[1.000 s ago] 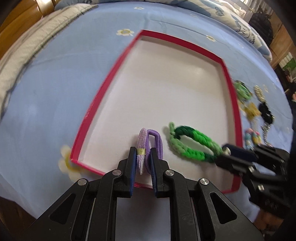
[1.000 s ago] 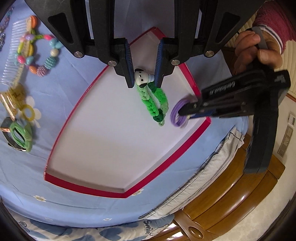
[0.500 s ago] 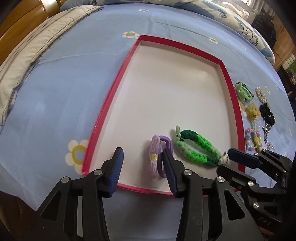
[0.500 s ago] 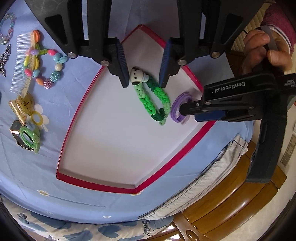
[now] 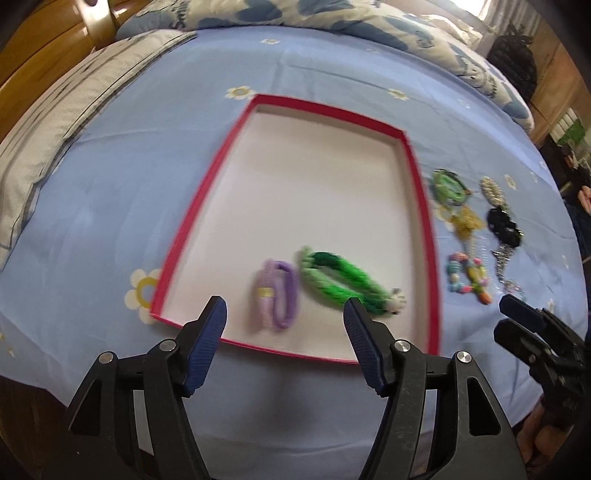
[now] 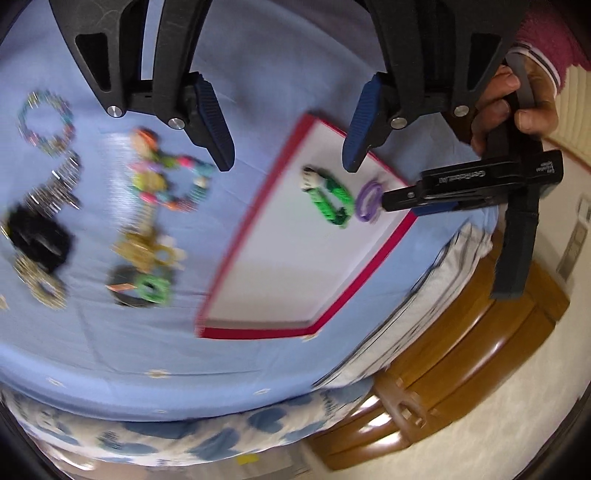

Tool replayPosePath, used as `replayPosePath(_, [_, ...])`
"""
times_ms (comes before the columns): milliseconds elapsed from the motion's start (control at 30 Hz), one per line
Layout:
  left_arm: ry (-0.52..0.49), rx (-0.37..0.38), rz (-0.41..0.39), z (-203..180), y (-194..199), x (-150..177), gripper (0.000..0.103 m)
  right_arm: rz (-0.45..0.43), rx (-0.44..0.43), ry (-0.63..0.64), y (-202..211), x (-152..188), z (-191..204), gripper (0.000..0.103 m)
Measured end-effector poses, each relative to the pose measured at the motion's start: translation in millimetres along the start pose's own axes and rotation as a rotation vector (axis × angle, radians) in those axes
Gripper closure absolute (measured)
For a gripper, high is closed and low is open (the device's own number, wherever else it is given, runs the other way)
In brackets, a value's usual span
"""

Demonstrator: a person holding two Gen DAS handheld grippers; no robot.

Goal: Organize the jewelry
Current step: 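Carry both items into the red box and open both tools, then grasp the pastel beaded bracelet with the left tool while the right tool grasps the crystal bracelet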

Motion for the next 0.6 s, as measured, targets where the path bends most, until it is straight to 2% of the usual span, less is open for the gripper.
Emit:
replayPosePath(233, [-0.088,0.065,-0.008,-54.3,4.8,0.6,0.038,-0.066,0.09,-0.158,42.6,18.4,-63.1,0.04])
replayPosePath(600, [-0.218,0.128,0.013,-121.0,-5.4,12.1,0.038,-0.123,0.183,-0.264,77.5,39.3,-117.5,0.04])
Point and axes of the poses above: each gripper's, at about its wrist camera, not at the fingertips, and y roughly against the way its jaws point, z to its left, x to its underside, the point moved 4 cm from there along -y, roughly the way its jaws point, and after that the axes turned 2 degrees about y, right-handed, at the moved point
